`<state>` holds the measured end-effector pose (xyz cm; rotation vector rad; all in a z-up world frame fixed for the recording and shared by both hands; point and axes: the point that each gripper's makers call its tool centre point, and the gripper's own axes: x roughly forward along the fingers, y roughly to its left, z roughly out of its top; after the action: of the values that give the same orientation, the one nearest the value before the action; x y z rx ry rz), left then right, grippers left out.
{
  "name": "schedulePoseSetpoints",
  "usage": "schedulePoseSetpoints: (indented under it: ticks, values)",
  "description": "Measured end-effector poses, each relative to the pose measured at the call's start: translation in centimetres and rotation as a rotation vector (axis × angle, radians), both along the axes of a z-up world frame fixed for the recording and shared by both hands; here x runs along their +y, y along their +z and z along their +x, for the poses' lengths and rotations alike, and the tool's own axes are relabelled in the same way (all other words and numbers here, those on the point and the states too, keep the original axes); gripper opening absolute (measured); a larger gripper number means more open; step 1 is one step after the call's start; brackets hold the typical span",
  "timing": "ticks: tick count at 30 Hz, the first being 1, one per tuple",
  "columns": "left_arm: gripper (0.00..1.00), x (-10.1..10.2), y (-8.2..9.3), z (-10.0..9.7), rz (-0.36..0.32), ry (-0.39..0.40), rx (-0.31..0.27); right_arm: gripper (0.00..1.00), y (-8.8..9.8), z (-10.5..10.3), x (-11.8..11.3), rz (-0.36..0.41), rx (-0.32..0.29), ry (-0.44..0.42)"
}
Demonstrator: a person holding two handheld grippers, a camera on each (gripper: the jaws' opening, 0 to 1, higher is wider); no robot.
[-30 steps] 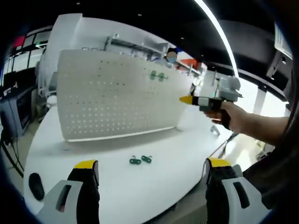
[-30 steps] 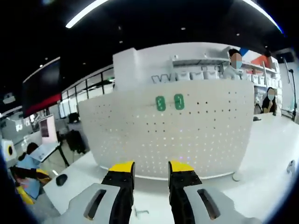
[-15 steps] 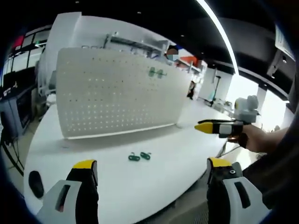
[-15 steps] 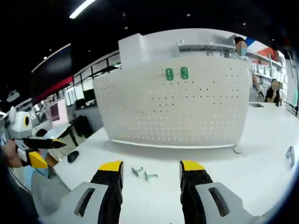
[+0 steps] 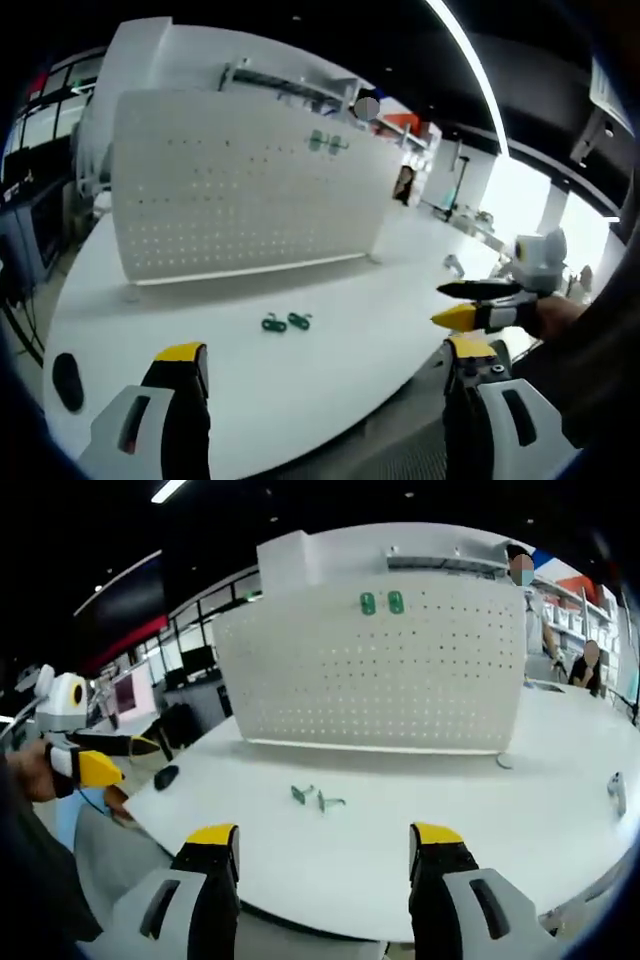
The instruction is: Insert the hook assembly into the mounting plate slot until the hook locks in place.
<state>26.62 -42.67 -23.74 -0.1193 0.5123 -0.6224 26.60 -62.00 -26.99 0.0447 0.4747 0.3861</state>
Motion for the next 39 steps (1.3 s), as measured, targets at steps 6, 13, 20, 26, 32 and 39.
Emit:
schedulePoseSetpoints:
  ticks: [6,13,20,26,32,39]
  values:
    - [1.00,-0.9,-1.0,-1.0,0.007,-0.024,0.040,0.76,-0.8,-1.4,0.2,-0.008,0.013,0.001]
    - [1.00,-2.2,-1.6,-1.9,0.004,-0.047,0.064,0.80,-0.9,-2.4,-0.9,0.003,0.030,-0.045]
    - [1.00,-2.3,-1.9,-2.4,0.007,-0.052,0.076,0.79,-1.0,-3.5,-1.8,0.032,0.035,-0.078]
    - [0.99,-2.3,-2.3,-2.7,0.002,-0.054,0.093,0.79,-0.9,-3.5,-1.9,0.042,0.033,-0.089]
    - [0.99,-1.8,-2.8,-2.0,0.003,-0.049,0.111,0.78,-0.6,-3.4,-2.3,0.052,0.029,-0.113]
    - [0.94,-2.1,-3.0,-0.8,0.000,-0.084,0.114,0.75,-0.5,-3.0,-2.8,0.058,0.026,-0.137]
